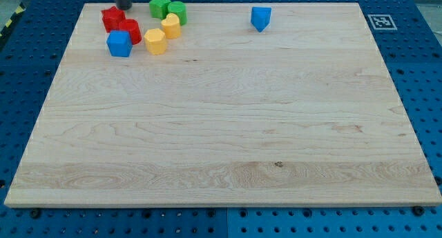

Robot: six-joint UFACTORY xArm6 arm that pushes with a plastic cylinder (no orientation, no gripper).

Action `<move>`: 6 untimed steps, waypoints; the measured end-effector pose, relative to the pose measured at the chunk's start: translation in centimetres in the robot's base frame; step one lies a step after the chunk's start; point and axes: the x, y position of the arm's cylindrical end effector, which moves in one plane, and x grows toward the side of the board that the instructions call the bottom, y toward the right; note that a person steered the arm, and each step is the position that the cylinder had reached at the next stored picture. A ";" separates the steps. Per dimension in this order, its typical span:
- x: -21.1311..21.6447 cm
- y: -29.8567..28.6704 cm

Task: Push the red circle towards the bottom

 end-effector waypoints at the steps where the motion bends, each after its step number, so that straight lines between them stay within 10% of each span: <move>1: 2.8 0.4; 6: 14.9 8.1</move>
